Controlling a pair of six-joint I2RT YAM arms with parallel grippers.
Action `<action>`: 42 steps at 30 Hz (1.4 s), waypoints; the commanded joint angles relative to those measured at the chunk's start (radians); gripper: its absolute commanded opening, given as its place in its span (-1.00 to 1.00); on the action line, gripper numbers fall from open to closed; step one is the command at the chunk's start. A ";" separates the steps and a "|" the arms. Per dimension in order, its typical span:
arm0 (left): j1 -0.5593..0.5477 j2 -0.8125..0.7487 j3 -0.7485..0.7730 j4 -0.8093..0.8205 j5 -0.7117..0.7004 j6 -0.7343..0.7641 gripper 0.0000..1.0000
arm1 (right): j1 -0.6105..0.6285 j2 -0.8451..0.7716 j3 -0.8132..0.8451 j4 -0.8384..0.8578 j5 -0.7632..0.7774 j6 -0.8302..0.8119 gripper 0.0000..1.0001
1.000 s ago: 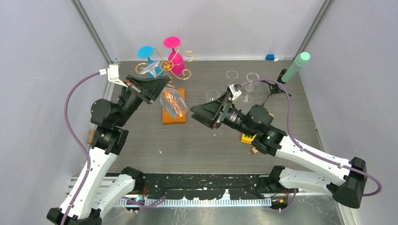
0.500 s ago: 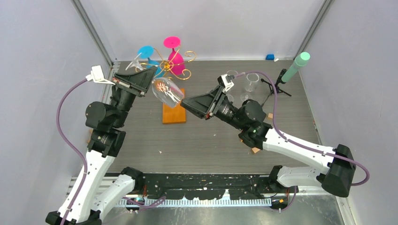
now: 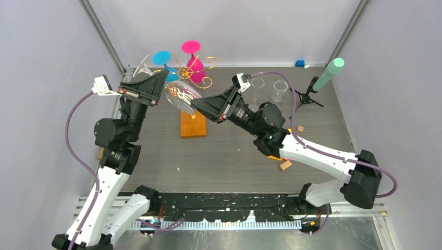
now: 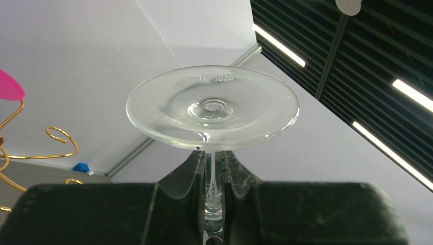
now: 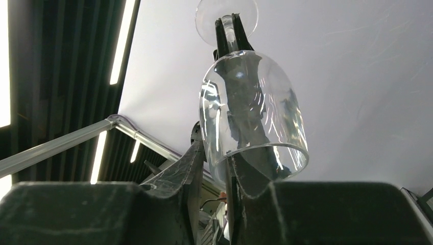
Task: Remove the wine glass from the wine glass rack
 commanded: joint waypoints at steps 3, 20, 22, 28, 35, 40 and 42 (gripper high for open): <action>0.004 -0.025 -0.045 0.155 0.003 -0.033 -1.00 | 0.005 0.009 0.045 0.101 0.049 -0.030 -0.53; 0.004 -0.055 -0.087 0.229 0.037 -0.017 -0.17 | -0.011 0.072 0.119 0.110 0.049 -0.069 -0.99; 0.004 -0.067 -0.076 0.207 0.066 0.030 0.32 | -0.016 0.075 0.127 0.119 0.054 -0.092 -0.99; 0.004 -0.079 -0.018 0.027 0.246 0.186 0.97 | -0.038 0.062 0.178 0.073 0.100 -0.164 -0.99; 0.004 -0.084 0.000 -0.159 0.397 0.320 0.99 | -0.072 -0.005 0.210 -0.107 0.149 -0.289 -0.99; 0.004 -0.104 0.004 -0.206 0.495 0.455 0.99 | -0.124 -0.108 0.207 -0.414 0.184 -0.366 -0.99; 0.004 -0.113 0.011 -0.226 0.541 0.511 0.99 | -0.154 -0.148 0.215 -0.529 0.134 -0.413 -0.99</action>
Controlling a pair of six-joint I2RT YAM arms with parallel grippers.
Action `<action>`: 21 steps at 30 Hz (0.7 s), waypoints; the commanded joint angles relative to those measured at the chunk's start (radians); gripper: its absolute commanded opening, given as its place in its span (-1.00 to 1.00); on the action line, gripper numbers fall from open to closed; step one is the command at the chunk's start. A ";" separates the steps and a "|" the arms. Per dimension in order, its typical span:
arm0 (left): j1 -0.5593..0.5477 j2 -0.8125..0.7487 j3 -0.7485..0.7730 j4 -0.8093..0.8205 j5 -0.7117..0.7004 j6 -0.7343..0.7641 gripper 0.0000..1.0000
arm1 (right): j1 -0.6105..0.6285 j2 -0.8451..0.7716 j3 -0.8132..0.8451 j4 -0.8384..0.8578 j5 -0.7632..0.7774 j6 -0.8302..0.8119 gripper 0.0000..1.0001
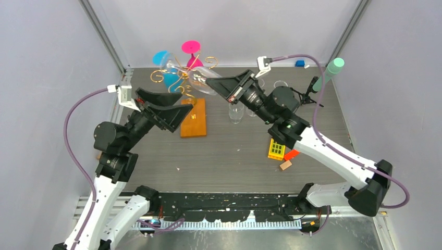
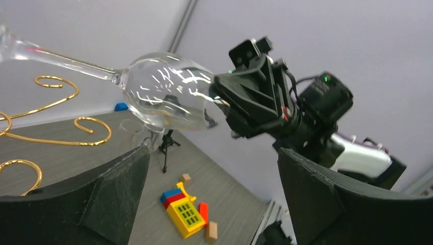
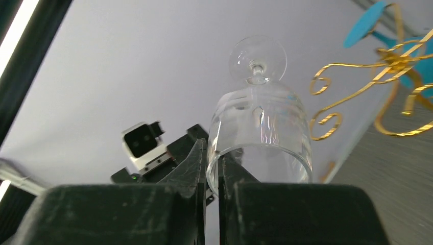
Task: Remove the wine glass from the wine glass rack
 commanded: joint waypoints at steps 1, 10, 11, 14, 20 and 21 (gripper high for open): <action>-0.003 -0.040 0.048 -0.055 0.188 0.179 0.99 | -0.063 -0.115 0.066 -0.277 -0.024 -0.137 -0.99; -0.003 -0.088 0.054 -0.106 0.309 0.350 0.99 | -0.104 -0.214 0.218 -0.869 -0.307 -0.486 -0.99; -0.004 -0.091 0.056 -0.119 0.298 0.368 0.99 | -0.104 -0.217 0.237 -0.968 -0.315 -0.515 -0.99; -0.003 -0.093 0.057 -0.147 0.271 0.395 0.99 | -0.104 -0.212 0.271 -1.151 -0.248 -0.628 -0.99; -0.003 -0.076 0.061 -0.208 0.199 0.414 0.99 | -0.104 -0.121 0.338 -1.486 0.190 -0.688 -0.99; -0.003 -0.068 0.068 -0.231 0.195 0.421 0.99 | -0.106 -0.093 0.338 -1.502 0.231 -0.684 -0.99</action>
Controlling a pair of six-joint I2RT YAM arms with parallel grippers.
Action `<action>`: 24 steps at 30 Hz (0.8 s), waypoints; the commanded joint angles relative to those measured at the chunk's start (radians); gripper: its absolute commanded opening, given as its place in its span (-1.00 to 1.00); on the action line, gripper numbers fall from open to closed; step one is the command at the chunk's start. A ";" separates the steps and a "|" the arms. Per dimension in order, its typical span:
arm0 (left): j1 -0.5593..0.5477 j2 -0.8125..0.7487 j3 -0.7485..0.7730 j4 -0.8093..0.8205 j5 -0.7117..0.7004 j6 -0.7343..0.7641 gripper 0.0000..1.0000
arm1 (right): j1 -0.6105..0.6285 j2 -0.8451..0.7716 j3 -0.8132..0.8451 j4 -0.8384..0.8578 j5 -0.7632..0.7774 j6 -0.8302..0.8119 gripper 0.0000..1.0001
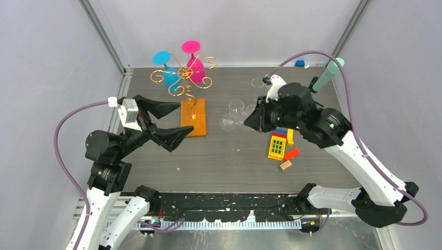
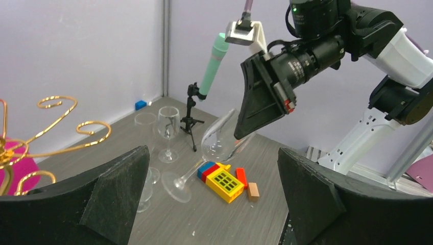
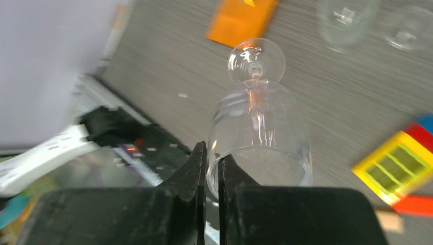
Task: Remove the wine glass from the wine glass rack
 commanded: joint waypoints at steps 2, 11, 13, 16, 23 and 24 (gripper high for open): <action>-0.002 0.034 0.057 -0.109 -0.059 0.050 0.99 | -0.018 0.113 0.040 -0.233 0.380 -0.066 -0.99; -0.002 0.061 0.098 -0.240 -0.237 0.102 0.99 | -0.176 0.271 -0.040 -0.157 0.349 -0.080 -0.99; -0.002 0.065 0.101 -0.256 -0.264 0.110 0.99 | -0.197 0.302 -0.044 -0.155 0.338 -0.089 -0.99; -0.002 0.069 0.101 -0.259 -0.284 0.122 0.99 | -0.229 0.343 -0.057 -0.147 0.318 -0.098 -0.99; -0.002 0.085 0.111 -0.267 -0.345 0.139 0.99 | -0.280 0.370 -0.071 -0.127 0.274 -0.111 -0.99; -0.002 0.087 0.113 -0.268 -0.352 0.141 0.99 | -0.285 0.371 -0.074 -0.121 0.271 -0.111 -0.99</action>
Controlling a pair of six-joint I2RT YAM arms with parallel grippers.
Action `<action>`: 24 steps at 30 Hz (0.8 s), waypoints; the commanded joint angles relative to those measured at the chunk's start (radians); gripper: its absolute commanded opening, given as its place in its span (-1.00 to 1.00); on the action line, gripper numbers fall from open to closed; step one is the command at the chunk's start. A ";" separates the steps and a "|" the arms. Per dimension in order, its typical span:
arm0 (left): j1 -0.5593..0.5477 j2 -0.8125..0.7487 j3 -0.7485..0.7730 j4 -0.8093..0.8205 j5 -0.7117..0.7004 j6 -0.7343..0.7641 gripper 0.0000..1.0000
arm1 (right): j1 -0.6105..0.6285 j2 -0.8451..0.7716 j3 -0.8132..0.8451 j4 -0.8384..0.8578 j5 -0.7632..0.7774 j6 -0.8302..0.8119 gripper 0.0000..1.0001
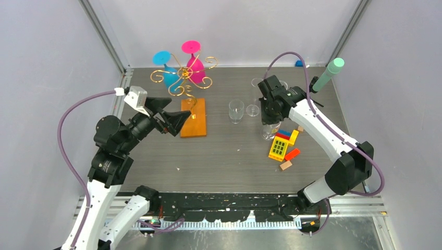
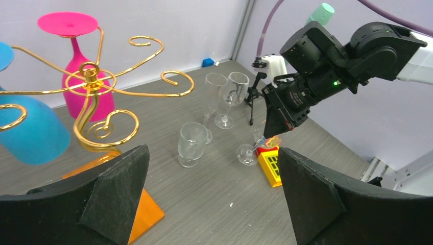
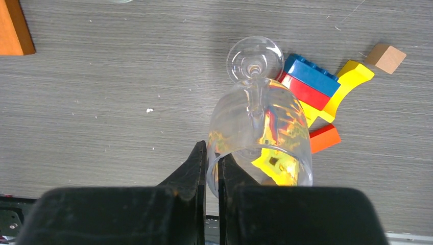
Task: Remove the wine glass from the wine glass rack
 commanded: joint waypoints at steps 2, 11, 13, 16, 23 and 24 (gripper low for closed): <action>-0.002 0.011 0.047 -0.004 -0.096 0.031 0.99 | -0.027 -0.009 0.005 0.052 -0.022 -0.026 -0.99; -0.002 0.053 0.097 -0.049 -0.240 0.031 0.99 | -0.061 0.016 0.013 0.001 0.001 -0.040 -0.99; -0.002 0.065 0.114 -0.059 -0.257 0.029 0.99 | -0.072 0.021 0.007 0.002 -0.008 -0.039 -0.93; -0.002 0.082 0.140 -0.077 -0.302 0.026 0.99 | -0.083 0.026 0.004 0.001 -0.018 -0.039 -0.68; -0.002 0.182 0.260 -0.191 -0.445 0.013 0.99 | -0.096 0.024 0.047 0.017 -0.009 -0.044 -0.07; 0.000 0.198 0.275 -0.201 -0.470 0.004 0.99 | -0.099 0.021 0.055 0.022 -0.009 -0.044 -0.01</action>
